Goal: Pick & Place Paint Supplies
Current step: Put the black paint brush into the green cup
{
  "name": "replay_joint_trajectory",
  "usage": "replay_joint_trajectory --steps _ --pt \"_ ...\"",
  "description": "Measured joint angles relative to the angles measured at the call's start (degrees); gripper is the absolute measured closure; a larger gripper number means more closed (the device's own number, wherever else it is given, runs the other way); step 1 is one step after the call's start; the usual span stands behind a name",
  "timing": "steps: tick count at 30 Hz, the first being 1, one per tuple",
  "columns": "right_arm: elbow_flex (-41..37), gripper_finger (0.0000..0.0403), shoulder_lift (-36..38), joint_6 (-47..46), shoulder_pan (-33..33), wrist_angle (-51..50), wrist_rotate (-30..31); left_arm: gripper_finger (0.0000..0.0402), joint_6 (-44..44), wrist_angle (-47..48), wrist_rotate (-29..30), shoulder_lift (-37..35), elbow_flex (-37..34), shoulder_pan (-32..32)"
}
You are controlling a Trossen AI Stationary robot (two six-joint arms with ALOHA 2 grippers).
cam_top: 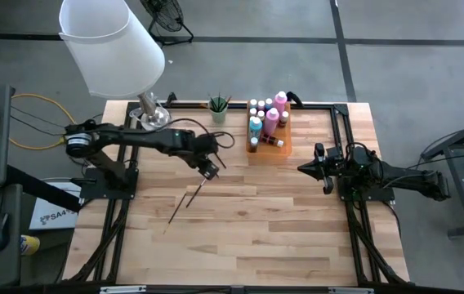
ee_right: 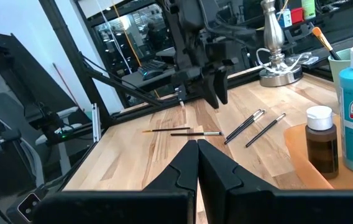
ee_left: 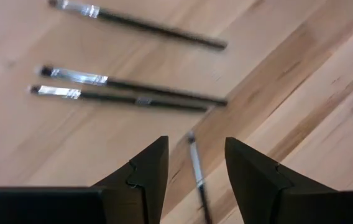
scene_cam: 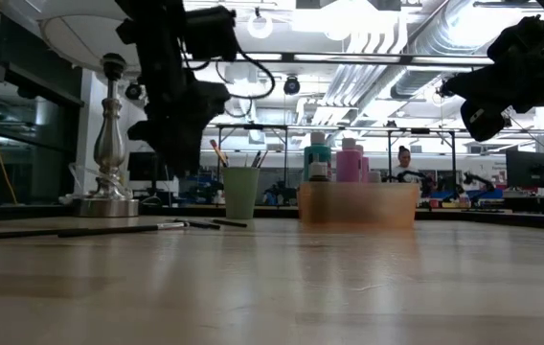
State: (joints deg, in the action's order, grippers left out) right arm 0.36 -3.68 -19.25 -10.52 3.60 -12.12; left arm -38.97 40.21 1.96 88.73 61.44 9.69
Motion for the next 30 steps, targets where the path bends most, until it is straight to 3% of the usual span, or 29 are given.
replay_joint_trajectory --steps 21,30 --pt "-0.02 0.0401 -0.02 -0.02 0.0 -0.07 0.0 0.0249 -4.87 10.98 -2.48 16.34 11.32 -1.84" --pt "0.0 0.0401 -0.02 -0.02 0.02 -0.02 0.0 0.0249 -7.47 10.44 -2.45 20.3 11.42 -1.84"
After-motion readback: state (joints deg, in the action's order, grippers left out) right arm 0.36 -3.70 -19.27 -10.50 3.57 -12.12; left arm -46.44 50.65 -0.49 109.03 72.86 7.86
